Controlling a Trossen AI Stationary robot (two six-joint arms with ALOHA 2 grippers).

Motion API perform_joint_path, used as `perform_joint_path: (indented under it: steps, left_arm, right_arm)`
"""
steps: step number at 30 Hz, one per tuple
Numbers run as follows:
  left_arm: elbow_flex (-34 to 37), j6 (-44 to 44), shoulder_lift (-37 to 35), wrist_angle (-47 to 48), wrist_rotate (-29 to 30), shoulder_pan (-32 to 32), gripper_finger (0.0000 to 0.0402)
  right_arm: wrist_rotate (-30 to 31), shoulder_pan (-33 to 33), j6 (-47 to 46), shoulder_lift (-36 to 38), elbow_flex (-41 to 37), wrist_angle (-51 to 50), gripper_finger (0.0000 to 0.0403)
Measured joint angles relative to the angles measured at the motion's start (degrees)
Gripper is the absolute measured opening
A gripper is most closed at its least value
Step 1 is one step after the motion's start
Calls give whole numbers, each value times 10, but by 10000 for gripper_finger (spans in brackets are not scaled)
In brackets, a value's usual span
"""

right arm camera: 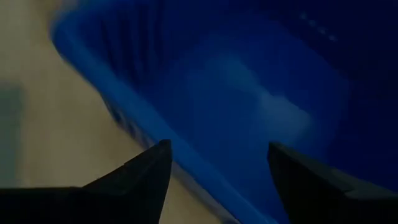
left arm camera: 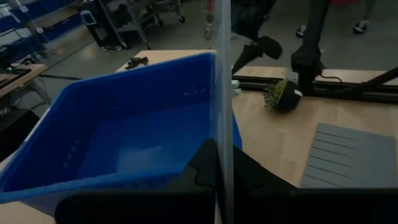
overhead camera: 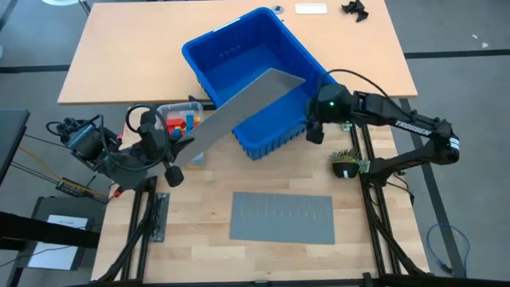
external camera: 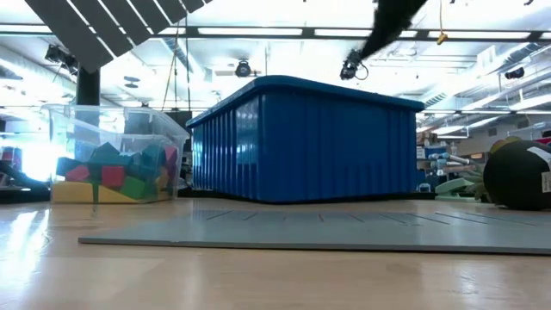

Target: Sort Items/Unsort Items

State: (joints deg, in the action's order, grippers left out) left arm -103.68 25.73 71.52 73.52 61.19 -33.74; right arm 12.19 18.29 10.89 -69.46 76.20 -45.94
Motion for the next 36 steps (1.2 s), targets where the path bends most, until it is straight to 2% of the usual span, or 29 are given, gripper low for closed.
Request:
perform_joint_path:
  steps: [4,8,13,20,26,30,36]
  left_arm:
    - [-8,-2,0,1,50,0,16]
    - [-28,-17,-3,0,138,0,16]
    - [-39,-18,-20,1,194,0,16]
    - [-39,-18,-34,12,198,0,16]
    - [-38,-18,-32,15,183,0,16]
    - [-38,-17,-29,16,171,0,16]
    - [-37,-15,-28,16,159,0,16]
  right_arm:
    - [-16,-38,-80,-36,0,92,259]
    - [-16,-72,-112,-98,0,176,254]
    - [-10,-86,-168,-198,59,199,251]
    - [-4,-88,-188,-328,189,174,253]
    - [-16,-86,-196,-403,278,142,250]
    - [10,-80,-197,-438,299,97,238]
    - [-55,-70,-209,-446,302,73,212]
